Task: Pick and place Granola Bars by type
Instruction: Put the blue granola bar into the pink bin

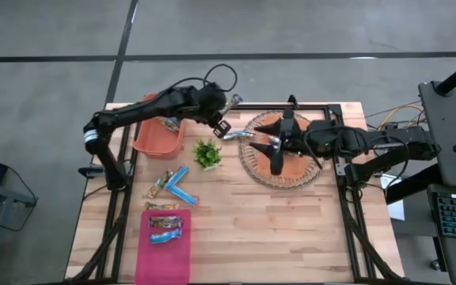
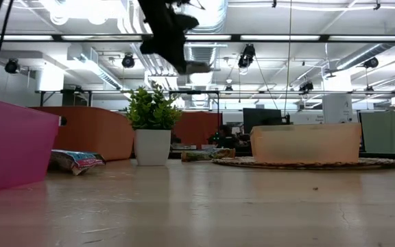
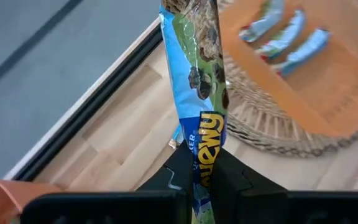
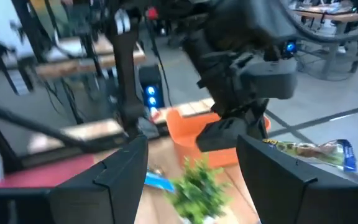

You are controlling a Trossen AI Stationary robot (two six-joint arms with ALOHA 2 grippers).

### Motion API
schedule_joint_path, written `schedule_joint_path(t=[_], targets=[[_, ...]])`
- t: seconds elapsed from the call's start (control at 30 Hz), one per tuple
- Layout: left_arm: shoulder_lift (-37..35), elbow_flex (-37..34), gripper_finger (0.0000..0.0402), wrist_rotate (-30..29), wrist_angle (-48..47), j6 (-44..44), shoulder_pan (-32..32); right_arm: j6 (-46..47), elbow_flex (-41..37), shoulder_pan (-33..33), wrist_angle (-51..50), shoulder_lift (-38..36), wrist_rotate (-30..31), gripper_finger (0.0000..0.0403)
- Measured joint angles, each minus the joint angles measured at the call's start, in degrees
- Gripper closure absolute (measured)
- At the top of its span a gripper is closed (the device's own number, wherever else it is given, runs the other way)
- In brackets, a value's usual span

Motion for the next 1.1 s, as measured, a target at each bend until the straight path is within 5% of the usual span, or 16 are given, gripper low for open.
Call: schedule_joint_path(t=[0.27,0.67,1.1], targets=[[-8.7,-7.1,0.0392,0.1,2.6,2.8,-3.9,4.8,0.0,0.0,8.8,0.2,0.0,0.017],[-29.5,-32.7,0.0392,0.6,15.2,0.4,-12.9,6.2,-0.1,0.0,10.8,0.2,-0.1,0.017],[-42.1,-41.7,0.0392,-6.8,11.4,-7.2,-27.9,6.0,-0.3,0.0,10.4,1.7,0.0,0.017]])
